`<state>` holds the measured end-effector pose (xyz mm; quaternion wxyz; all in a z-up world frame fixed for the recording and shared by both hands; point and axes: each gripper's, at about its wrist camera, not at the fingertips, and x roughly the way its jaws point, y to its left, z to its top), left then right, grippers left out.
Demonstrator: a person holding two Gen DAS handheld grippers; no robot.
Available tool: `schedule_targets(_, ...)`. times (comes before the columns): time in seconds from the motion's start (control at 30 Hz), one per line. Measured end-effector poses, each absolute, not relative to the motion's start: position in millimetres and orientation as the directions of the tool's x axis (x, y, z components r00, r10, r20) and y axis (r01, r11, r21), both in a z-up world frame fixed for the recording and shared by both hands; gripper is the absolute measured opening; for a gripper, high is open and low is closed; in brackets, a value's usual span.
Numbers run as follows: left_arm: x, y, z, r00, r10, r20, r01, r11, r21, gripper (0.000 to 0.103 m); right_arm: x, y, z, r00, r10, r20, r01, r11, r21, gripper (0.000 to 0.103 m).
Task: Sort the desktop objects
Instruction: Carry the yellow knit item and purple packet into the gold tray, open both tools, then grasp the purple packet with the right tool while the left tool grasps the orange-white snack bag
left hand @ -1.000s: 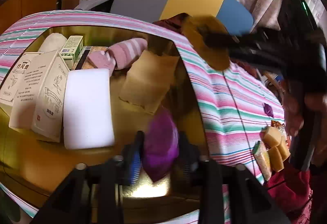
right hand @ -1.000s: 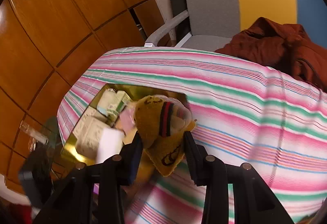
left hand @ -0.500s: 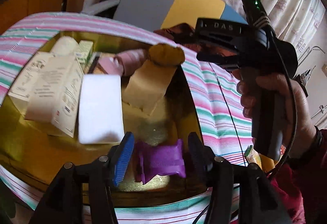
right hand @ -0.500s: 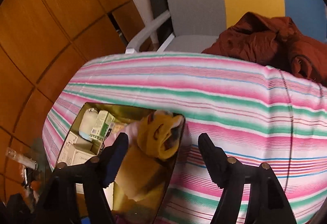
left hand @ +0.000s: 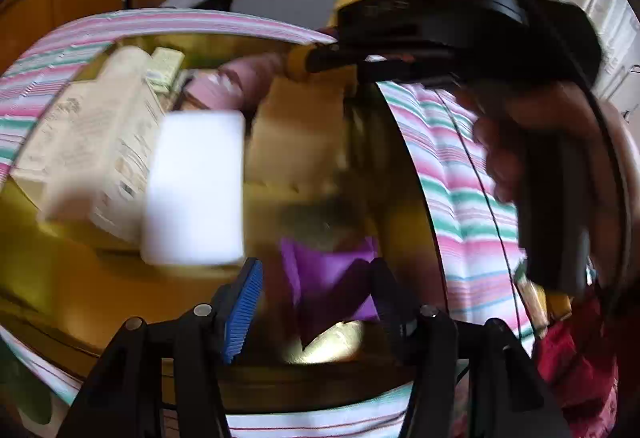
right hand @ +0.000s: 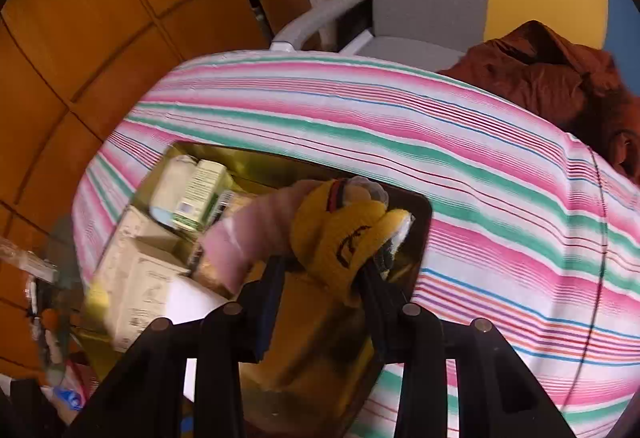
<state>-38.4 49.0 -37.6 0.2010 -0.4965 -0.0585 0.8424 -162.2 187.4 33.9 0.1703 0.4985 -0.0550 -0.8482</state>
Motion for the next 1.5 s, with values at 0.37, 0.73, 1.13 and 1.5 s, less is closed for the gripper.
schedule_targets(0.37,-32,50,-13,-0.536,0.389,-0.75,-0.213,-0.921,-0.325,0.056,-93,281,79,-0.628,-0.32,-0.709,0.123,-0.941,0.316,0.066)
schedule_targets(0.73,-10,90,9,-0.547,0.43,-0.718,-0.291,-0.902,-0.318,0.056,-25,421,65,-0.583,-0.074,-0.809,-0.153,-0.968,0.198,0.071)
schedule_targets(1.13,20,192,8,-0.384,0.554,-0.739,-0.554,-0.778,-0.295,0.056,74,585,54,-0.397,0.127,-0.909,-0.626,-0.762,0.166,0.093)
schedule_targets(1.5,48,220,-18,-0.267,0.544,-0.795,-0.622,-0.728,-0.289,0.056,60,594,11,-0.363,-0.057,-0.93,-0.629,-0.721,0.29,0.101)
